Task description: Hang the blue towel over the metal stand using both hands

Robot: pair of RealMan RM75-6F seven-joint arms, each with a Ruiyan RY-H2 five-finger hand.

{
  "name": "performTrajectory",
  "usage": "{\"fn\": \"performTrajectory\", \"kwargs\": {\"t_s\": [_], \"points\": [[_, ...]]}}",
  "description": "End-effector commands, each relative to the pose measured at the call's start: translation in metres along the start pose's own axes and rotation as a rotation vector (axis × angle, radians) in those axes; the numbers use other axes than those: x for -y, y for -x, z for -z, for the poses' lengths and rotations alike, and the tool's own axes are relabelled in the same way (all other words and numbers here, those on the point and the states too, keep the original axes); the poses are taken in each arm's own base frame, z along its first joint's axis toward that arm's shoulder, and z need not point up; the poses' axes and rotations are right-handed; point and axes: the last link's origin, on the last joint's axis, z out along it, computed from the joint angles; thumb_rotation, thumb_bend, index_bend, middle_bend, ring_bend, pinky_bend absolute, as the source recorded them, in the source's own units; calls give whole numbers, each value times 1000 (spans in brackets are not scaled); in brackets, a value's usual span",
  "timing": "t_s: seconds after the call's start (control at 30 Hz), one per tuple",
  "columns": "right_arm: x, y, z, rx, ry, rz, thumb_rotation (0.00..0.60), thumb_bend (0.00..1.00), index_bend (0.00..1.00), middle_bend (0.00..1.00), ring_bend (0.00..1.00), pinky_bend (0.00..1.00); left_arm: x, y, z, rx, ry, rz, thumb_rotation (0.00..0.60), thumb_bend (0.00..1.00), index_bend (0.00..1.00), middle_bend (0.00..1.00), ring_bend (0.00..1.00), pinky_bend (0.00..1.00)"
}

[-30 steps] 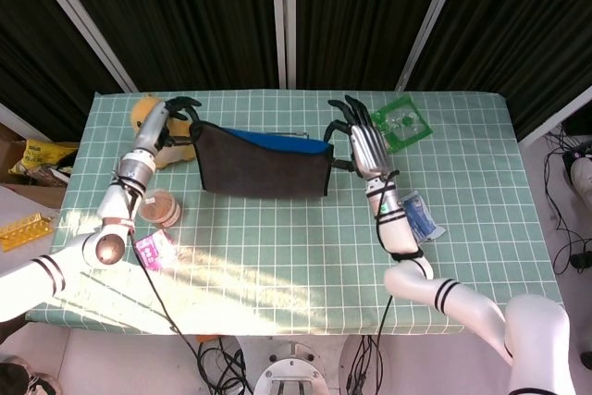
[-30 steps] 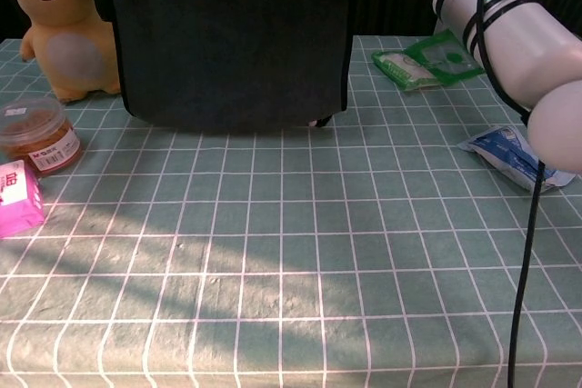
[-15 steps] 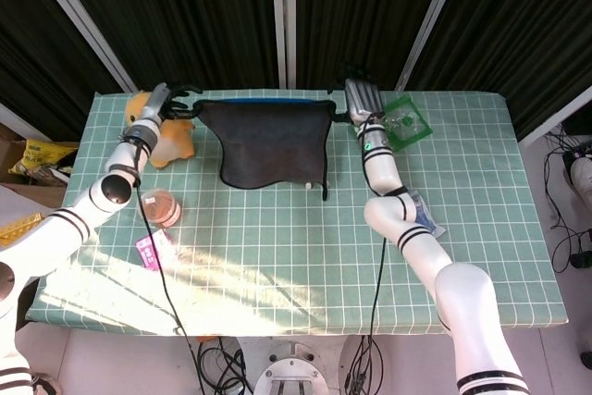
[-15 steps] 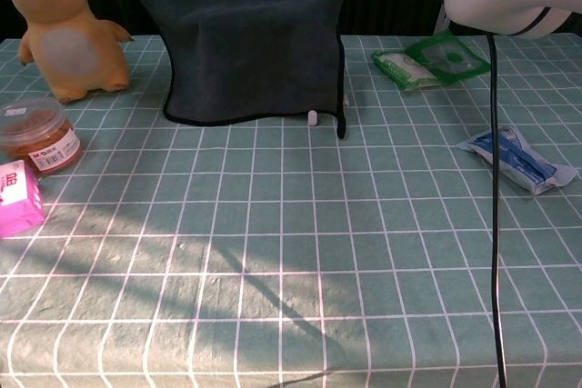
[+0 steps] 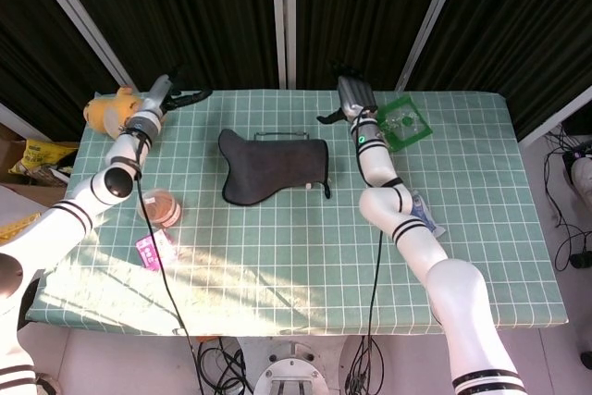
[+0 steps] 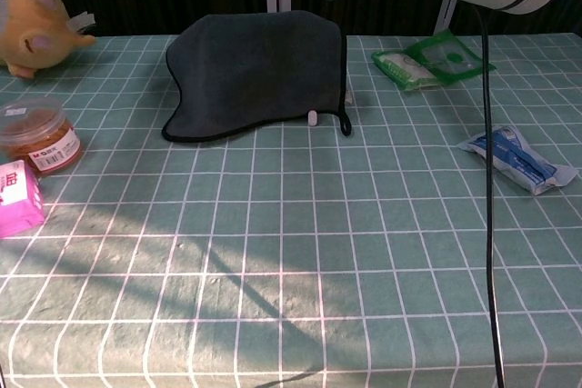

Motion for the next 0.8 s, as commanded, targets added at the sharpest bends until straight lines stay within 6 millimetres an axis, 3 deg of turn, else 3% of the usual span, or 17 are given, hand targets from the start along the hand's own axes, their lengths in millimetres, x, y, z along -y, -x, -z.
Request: {"fn": "performTrajectory", "kwargs": {"t_s": [0.03, 0.17, 0.27, 0.43, 0.5, 0.63, 0.8], "points": [[-21, -7, 19, -59, -89, 7, 600, 90, 0, 0, 0, 0, -18, 2, 25, 0, 116, -66, 191, 105, 0, 0, 61, 146], [-55, -13, 68, -110, -207, 27, 600, 90, 0, 0, 0, 0, -19, 11, 72, 21, 256, -189, 199, 182, 5, 1, 61, 159], [-91, -18, 121, -147, -256, 84, 600, 103, 0, 0, 0, 0, 1, 17, 118, -16, 382, -379, 311, 201, 50, 35, 61, 187], [-160, -13, 208, -172, -197, 260, 600, 120, 0, 0, 0, 0, 69, 15, 180, -236, 491, -855, 352, 196, 85, 58, 61, 181], [-181, -9, 237, -166, -151, 303, 600, 121, 0, 0, 0, 0, 96, 17, 198, -293, 471, -941, 358, 186, 94, 58, 61, 172], [-222, 2, 299, -142, -28, 346, 600, 124, 0, 0, 0, 0, 157, 21, 238, -314, 329, -897, 361, 157, 97, 57, 61, 166], [-250, 15, 352, -122, 85, 359, 600, 130, 0, 0, 0, 0, 204, 22, 274, -354, 213, -858, 358, 155, 88, 57, 61, 166]]}}
